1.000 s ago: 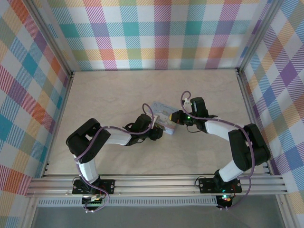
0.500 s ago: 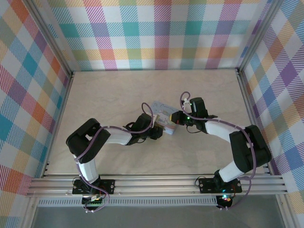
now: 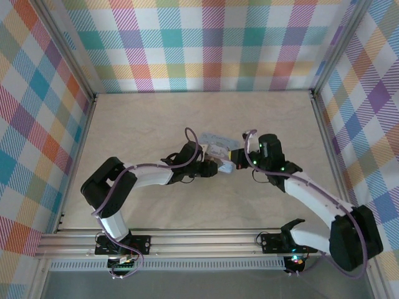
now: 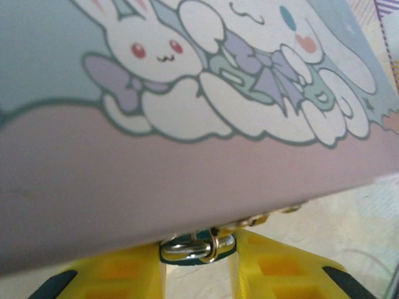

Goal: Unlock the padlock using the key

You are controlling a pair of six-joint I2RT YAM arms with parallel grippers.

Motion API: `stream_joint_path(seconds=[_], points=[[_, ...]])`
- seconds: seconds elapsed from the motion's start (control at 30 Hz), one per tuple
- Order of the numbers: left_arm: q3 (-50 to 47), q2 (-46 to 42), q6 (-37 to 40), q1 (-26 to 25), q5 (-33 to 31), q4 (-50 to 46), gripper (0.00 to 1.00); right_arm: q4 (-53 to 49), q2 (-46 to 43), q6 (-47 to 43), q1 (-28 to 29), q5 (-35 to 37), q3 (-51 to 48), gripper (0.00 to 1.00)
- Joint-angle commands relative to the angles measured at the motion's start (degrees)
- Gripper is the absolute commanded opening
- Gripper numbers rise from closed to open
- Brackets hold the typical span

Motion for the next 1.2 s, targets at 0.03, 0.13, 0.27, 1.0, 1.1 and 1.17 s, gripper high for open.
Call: stream_joint_path(seconds=[0.03, 0.13, 0.27, 1.0, 1.1, 1.17], points=[[2.9, -2.3, -4.1, 0.9, 4.8, -2.4, 0.27, 1.6, -3.5, -3.0, 3.6, 4.0, -5.2, 0.00], [4.2, -2.3, -5.3, 2.2, 6.9, -4.7, 0.27, 4.6, -3.9, -2.6, 6.5, 5.5, -8.6, 0.00], [5.0, -3.2, -6.6, 3.3, 8.2, -6.8, 0.26, 8.5, -2.3, -3.2, 9.5, 7.6, -12.3, 0.00], [7.8, -3.7, -8.5, 4.3, 10.9, -11.0, 0.25, 24.2, 9.7, -5.9, 12.3, 10.7, -15.0, 0.00], [8.0, -3.7, -8.4, 4.2, 10.9, -11.0, 0.25, 24.6, 10.3, -6.2, 12.3, 10.4, -14.8, 0.00], [8.2, -3.7, -8.4, 4.3, 10.9, -11.1, 0.25, 25.2, 10.4, -6.3, 12.3, 10.3, -14.8, 0.00]])
